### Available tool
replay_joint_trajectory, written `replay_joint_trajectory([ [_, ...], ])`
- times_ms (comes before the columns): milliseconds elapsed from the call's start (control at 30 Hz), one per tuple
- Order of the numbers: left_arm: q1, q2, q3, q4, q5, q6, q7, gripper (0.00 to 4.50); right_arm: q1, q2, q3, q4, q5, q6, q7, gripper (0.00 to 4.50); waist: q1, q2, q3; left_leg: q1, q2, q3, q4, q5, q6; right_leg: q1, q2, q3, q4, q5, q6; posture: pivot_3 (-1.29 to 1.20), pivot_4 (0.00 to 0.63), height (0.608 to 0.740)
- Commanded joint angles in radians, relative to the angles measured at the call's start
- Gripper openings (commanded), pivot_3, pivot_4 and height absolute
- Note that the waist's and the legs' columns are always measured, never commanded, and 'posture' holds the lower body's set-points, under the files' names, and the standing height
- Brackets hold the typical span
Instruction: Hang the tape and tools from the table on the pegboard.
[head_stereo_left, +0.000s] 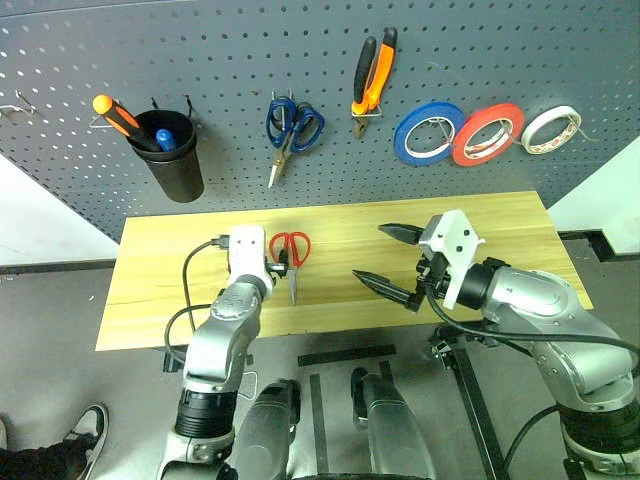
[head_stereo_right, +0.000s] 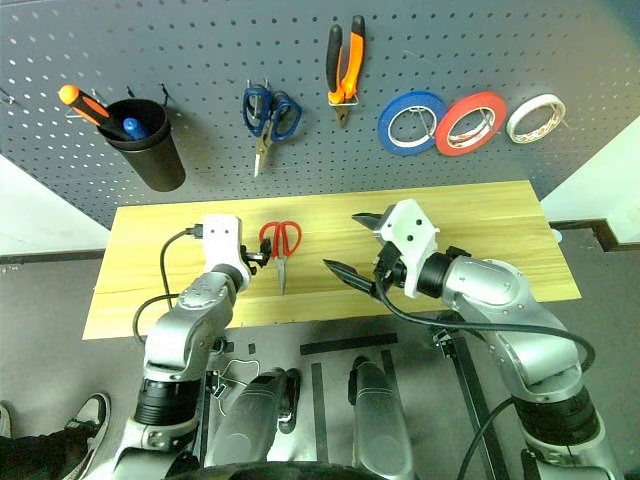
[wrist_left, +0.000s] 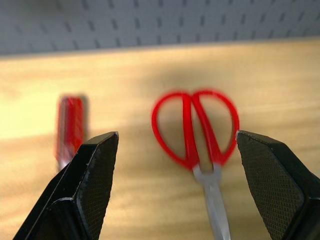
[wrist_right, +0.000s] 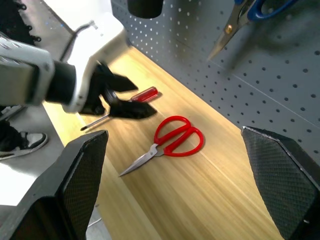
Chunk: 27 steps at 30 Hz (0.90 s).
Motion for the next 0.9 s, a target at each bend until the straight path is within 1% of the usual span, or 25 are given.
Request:
replay_joint_trajectory([
  [33, -0.014, -0.015, -0.026, 0.034, 0.019, -0.008, -0.006, 3.95, -0.015, 0.002, -0.007, -0.062, 0.028, -0.019, 0.004, 4.46, 0.000, 0.000, 0.000, 0.000, 0.000, 0.000, 0.000, 0.000, 0.000, 0.000, 0.000, 0.000, 0.000, 0.000, 0.000, 0.07, 0.279, 0.740],
  [167, -0.029, -0.058, -0.013, 0.150, 0.025, -0.037, 0.012, 3.95, -0.001, -0.003, -0.007, -0.080, 0.034, -0.016, 0.001, 4.46, 0.000, 0.000, 0.000, 0.000, 0.000, 0.000, 0.000, 0.000, 0.000, 0.000, -0.001, 0.000, 0.000, 0.000, 0.000, 0.07, 0.282, 0.740],
  [300, -0.054, -0.077, -0.013, 0.225, 0.033, -0.061, 0.014, 3.95, 0.012, -0.009, -0.006, -0.092, 0.032, -0.012, -0.005, 4.46, 0.000, 0.000, 0.000, 0.000, 0.000, 0.000, 0.000, 0.000, 0.000, 0.000, -0.001, 0.000, -0.001, 0.000, 0.000, 0.06, 0.283, 0.740],
  [900, -0.106, -0.102, 0.010, 0.359, 0.059, -0.131, 0.030, 3.95, 0.044, -0.026, -0.012, -0.114, 0.027, -0.006, -0.030, 4.46, -0.001, 0.000, 0.000, -0.001, 0.000, 0.000, 0.000, 0.000, 0.000, 0.000, -0.001, 0.000, -0.001, 0.000, 0.000, 0.05, 0.290, 0.740],
])
